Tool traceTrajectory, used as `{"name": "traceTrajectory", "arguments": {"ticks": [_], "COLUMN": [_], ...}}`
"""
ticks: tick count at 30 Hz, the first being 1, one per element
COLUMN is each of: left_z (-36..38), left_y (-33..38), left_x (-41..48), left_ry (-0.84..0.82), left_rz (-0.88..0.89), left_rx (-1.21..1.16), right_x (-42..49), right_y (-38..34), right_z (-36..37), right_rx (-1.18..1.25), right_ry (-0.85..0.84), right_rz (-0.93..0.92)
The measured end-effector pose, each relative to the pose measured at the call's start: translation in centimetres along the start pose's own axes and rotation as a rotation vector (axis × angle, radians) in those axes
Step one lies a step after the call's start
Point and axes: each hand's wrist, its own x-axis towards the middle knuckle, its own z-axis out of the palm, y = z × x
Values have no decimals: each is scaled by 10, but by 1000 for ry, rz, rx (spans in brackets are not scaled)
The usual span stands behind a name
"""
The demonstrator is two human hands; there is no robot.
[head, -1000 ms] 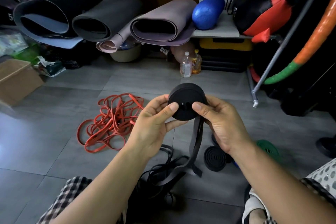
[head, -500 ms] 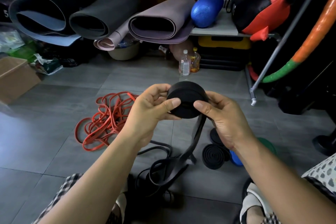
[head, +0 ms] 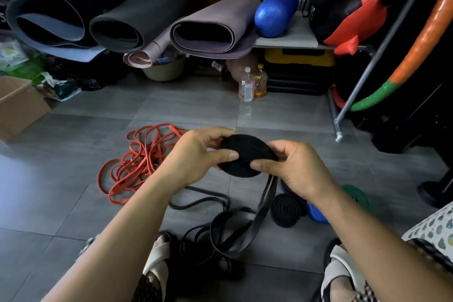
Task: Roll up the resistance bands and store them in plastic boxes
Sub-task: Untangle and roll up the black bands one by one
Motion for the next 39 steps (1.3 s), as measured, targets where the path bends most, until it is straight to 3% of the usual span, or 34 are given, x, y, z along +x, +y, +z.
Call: {"name": "traceTrajectory", "arguments": {"ticks": [6,13,16,20,22,32,37,39], "left_z": [5,36,31,8,6,19,32,26], "left_y": [6,0,1,3,5,11,4,2], "left_x": [-5,-9,-9,-4,-4,-3,-4,-4], "left_ry": [99,152,100,36,-9,202,178,123], "left_rz": [-55,-130,-147,-64,-41,-46,-94,-146], "left_rx": [-492,-889,-852,-300,-230,-780,-944,-889], "right_x": [-1,0,0,-2,-4,-1,-1,-1], "right_y": [-6,-4,-6,-9,-10,-5,0,-2], "right_z": [0,14,8,-3,-1,9,9,2], "right_rx": [502,758,656,335,263,613,602,526], "right_ry": [32,60,59,0,-52,33,56,51], "right_rz": [-42,4,22,19,10,-22,10,32]}}
